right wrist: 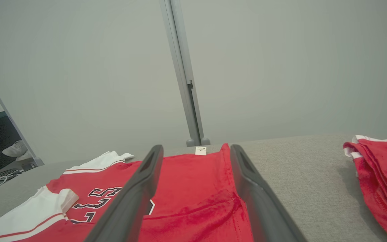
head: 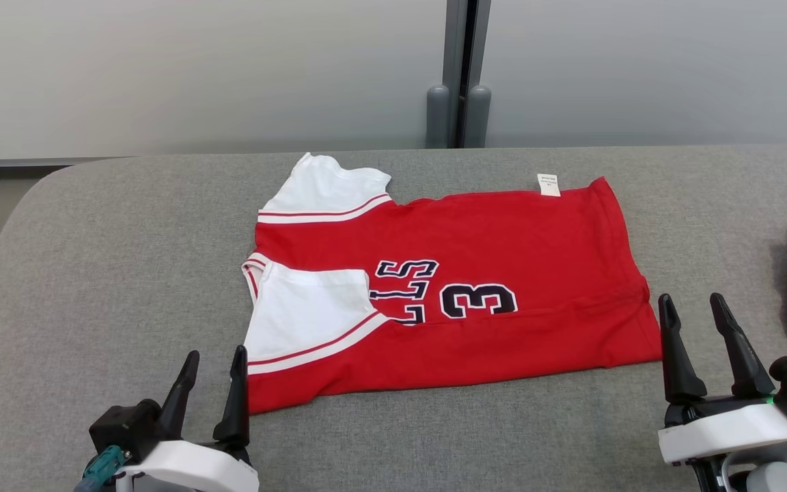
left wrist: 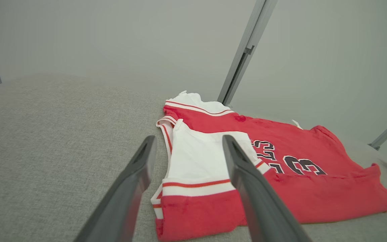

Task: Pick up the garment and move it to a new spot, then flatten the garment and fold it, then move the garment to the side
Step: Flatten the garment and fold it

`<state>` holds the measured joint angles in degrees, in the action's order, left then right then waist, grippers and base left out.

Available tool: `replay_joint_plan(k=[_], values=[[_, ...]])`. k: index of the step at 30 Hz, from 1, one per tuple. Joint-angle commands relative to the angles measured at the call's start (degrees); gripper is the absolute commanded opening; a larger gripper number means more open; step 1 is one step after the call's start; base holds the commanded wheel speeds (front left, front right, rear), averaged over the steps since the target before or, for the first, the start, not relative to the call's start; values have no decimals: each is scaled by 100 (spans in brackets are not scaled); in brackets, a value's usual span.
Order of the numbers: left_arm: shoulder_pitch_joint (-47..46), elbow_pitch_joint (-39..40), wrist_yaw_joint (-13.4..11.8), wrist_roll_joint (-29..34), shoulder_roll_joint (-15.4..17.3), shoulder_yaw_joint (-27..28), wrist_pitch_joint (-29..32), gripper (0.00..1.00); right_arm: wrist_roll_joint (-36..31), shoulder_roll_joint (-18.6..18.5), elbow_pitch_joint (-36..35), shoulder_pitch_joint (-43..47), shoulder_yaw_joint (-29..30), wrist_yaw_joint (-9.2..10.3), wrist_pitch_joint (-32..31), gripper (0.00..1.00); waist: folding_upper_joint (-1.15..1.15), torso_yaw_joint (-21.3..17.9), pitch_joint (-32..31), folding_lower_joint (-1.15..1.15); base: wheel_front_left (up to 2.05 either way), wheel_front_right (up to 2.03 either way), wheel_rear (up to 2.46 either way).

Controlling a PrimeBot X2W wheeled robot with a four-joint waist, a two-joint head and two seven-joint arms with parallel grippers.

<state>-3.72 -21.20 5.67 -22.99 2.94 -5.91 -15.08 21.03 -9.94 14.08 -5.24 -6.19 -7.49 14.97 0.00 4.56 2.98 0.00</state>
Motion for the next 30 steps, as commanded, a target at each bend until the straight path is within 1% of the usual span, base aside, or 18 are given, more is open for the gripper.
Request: replay_joint_plan(k=[1, 5, 9, 12, 18, 24, 26, 28, 29, 30], values=[[-39, -87, 6, 56, 15, 76, -7, 100, -34, 3, -17, 35, 27, 0, 29, 100, 0, -24, 2, 0, 0, 0, 0], [-215, -461, -62, 112, 9, 4, -7, 100, -18, -39, -8, -34, 15, 0, 29, 100, 0, -74, 30, 0, 0, 0, 0], [-415, -1108, -134, -66, 12, -92, -7, 100, 4, -60, 29, -69, 16, 0, 29, 100, 0, -130, 76, 0, 0, 0, 0], [-583, -1622, -199, -55, 13, -188, -8, 100, 16, -54, 51, -81, -7, 0, 29, 100, 0, -180, 115, 0, 0, 0, 0], [-915, -2451, -408, -106, 12, -220, 36, 100, -41, -106, 101, -126, -121, 0, 29, 100, 0, -267, 176, 0, 0, 0, 0], [-1192, -2991, -333, -332, 5, -309, 133, 100, -11, -115, 141, -166, -129, 0, 29, 100, 0, -306, 218, 0, 0, 0, 0], [-1237, -3064, -323, -342, 2, -336, 152, 100, -7, -112, 148, -177, -114, 0, 29, 100, 0, -309, 227, 0, 0, 0, 0], [-1304, -3223, -261, -366, -1, -446, 247, 100, -3, -100, 157, -195, -98, 0, 29, 100, 0, -312, 236, 0, 0, 0, 0], [-1322, -3304, -227, -386, -5, -518, 318, 91, -6, -97, 166, -195, -83, 0, 29, 100, 0, -313, 237, 0, 0, 0, 0], [-1342, -3364, -199, -407, -26, -571, 351, 38, -13, -91, 177, -193, -66, 0, 29, 100, 0, -313, 238, 0, 0, 0, 0]])
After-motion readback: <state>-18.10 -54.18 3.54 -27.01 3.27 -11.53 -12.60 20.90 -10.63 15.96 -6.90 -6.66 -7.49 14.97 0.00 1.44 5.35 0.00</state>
